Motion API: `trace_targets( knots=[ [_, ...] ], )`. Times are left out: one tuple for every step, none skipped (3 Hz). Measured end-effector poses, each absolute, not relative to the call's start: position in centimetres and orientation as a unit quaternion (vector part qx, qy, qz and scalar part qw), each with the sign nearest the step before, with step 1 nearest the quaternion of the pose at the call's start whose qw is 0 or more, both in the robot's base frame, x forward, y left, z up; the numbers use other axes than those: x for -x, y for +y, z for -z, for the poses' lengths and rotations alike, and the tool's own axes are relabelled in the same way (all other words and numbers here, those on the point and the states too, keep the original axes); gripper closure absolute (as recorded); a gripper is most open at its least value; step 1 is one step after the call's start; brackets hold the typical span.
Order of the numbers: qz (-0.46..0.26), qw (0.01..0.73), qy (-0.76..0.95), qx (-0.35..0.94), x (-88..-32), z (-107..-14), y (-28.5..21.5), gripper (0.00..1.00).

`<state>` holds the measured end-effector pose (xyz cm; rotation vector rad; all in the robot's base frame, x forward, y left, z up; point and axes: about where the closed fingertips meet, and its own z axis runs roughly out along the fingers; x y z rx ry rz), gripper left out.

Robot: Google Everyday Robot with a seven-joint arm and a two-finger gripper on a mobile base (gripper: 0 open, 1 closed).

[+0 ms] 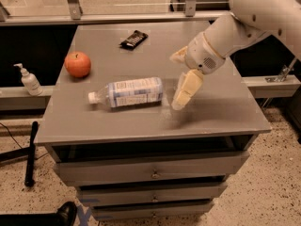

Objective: Knock blue plastic bottle over

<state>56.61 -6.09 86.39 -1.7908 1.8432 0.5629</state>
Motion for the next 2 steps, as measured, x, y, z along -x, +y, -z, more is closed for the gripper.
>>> trace_targets(
  knots=[
    [-0.215, 0.310, 0.708, 0.598, -54.8, -90.1, -12.0, 0.00],
    [-0.221, 0.395, 0.734, 0.507, -51.6, -94.9, -18.4, 0.00]
  ],
)
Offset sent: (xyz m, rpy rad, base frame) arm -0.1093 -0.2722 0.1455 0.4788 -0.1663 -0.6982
